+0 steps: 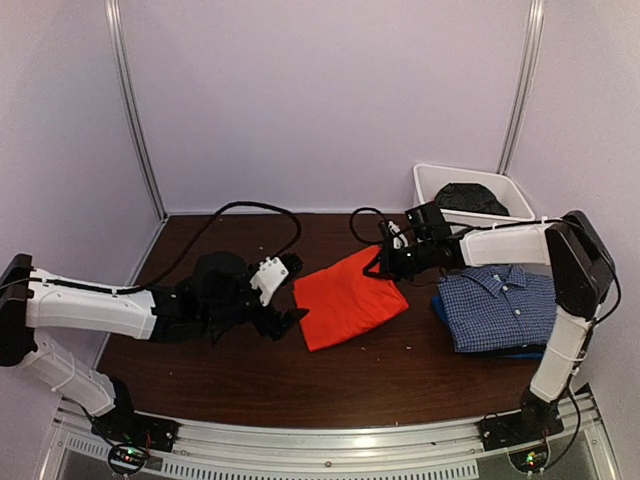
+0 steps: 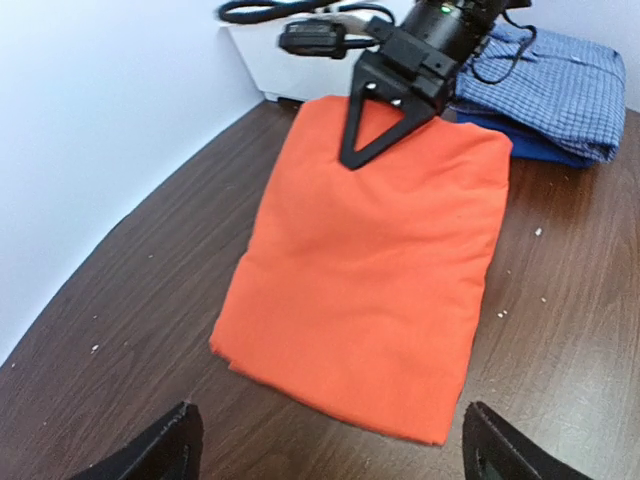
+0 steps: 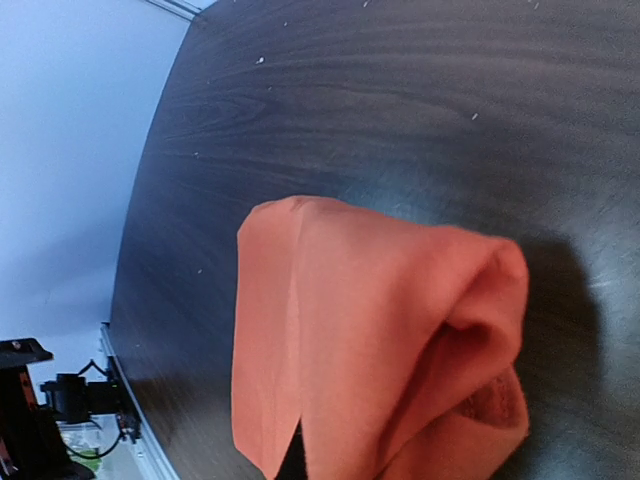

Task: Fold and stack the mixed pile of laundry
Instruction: Turn over the square-folded T-shirt at the center of the board.

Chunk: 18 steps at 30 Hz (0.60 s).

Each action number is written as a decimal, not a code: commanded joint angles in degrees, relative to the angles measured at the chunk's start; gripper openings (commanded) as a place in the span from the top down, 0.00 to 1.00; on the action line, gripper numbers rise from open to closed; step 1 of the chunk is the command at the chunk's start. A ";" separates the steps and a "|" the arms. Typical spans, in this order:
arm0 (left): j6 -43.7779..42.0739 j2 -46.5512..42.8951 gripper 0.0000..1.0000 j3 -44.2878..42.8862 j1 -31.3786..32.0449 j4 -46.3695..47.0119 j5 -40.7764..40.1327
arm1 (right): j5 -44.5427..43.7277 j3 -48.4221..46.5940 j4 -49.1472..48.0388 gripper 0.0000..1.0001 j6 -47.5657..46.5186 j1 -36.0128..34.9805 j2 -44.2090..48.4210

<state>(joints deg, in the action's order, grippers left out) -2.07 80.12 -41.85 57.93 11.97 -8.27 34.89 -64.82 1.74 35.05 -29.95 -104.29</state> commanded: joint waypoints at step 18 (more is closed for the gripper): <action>15.07 -19.18 0.02 7.94 -13.07 -10.20 -11.80 | -53.86 -62.22 59.69 1.00 -44.00 -8.54 -21.93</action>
<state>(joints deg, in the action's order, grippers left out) 9.26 63.99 -34.06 47.09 4.93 -15.73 -8.51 -124.53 54.50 -4.45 -31.20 -119.31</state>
